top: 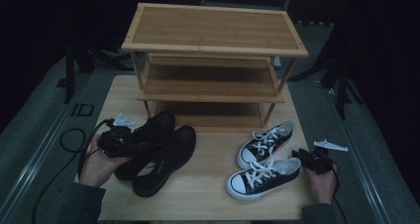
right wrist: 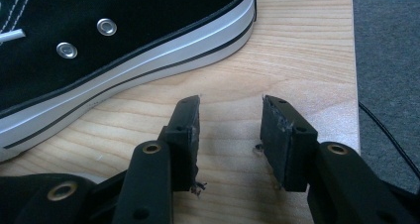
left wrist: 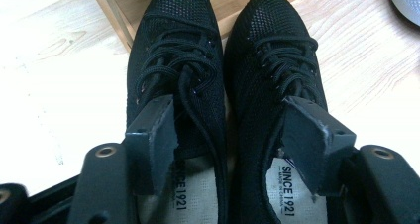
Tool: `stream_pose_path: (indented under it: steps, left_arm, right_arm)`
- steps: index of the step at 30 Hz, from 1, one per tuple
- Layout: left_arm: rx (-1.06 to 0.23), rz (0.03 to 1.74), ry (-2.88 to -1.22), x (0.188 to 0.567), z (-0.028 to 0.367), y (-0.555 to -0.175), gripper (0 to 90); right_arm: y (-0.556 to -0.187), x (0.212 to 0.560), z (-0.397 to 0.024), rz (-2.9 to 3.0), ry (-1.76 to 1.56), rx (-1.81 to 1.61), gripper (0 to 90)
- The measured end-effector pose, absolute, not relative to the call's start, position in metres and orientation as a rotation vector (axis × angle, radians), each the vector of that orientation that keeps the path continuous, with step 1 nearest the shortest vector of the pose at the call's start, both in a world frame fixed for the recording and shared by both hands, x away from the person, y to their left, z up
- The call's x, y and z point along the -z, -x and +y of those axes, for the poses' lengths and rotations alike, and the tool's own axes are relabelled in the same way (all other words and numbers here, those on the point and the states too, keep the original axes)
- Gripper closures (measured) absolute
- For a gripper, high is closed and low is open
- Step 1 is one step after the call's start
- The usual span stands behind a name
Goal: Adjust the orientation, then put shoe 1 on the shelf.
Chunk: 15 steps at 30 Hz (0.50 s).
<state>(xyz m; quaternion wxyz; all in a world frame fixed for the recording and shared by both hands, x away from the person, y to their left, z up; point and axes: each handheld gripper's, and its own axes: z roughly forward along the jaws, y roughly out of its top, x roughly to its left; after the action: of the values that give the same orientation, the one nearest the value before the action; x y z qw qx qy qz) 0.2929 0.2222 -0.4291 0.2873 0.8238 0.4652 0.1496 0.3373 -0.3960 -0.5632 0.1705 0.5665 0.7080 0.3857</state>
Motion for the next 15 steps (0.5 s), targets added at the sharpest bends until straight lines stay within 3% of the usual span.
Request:
stream_pose_path:
  steps: [15]
  left_arm:
    - [-0.372, 1.225, -2.215, 0.4327, 0.2197, -0.2926, 40.6]
  right_arm:
    - [-0.3373, 0.5632, -0.3960, 2.011, -1.610, -1.096, 58.8]
